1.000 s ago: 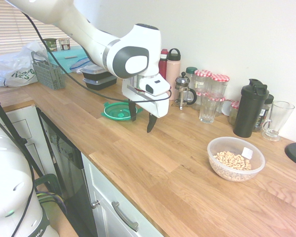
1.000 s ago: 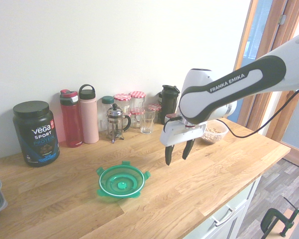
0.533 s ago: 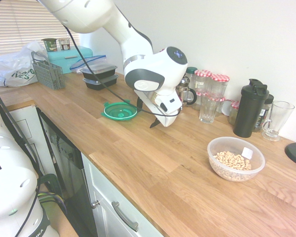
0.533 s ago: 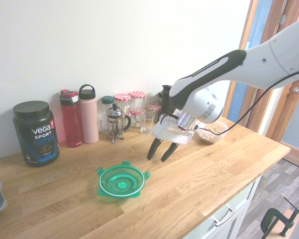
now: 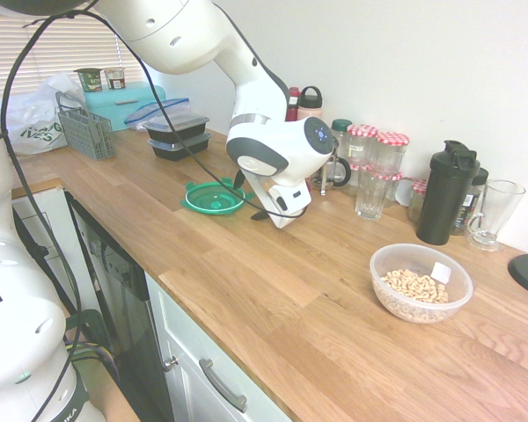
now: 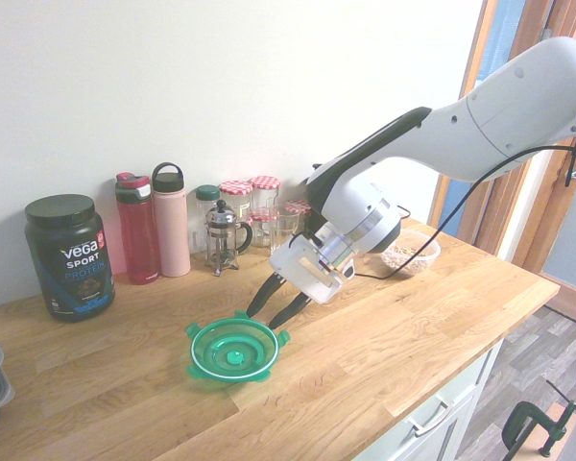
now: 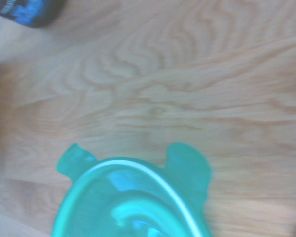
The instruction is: Cover the lid of food container
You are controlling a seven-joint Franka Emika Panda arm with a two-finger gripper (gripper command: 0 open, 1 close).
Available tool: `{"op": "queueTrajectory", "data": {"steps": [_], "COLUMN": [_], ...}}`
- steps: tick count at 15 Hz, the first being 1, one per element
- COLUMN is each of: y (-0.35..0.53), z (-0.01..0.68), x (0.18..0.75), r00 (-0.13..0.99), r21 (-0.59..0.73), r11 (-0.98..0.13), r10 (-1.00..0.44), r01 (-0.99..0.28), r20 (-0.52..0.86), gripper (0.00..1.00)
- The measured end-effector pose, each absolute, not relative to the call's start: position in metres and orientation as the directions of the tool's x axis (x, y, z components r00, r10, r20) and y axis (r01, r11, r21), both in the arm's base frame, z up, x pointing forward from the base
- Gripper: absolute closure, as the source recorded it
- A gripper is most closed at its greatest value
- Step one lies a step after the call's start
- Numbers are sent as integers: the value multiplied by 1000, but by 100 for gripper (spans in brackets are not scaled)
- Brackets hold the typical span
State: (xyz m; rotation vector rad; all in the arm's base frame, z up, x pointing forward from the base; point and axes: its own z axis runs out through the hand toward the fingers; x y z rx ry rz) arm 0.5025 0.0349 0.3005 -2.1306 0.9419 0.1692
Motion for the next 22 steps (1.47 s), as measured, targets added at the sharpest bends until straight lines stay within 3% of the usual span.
{"op": "queueTrajectory", "data": {"steps": [5, 6, 22], "y": [57, 61, 54], "z": [294, 293, 276], "x": [507, 509, 495], "r00": [724, 726, 710], "r21": [-629, -630, -597], "r11": [-393, -392, -398], "r10": [-530, -522, -499], "r01": [-670, -670, -697], "r20": [-440, -447, -496], "gripper": [0, 100, 100]}}
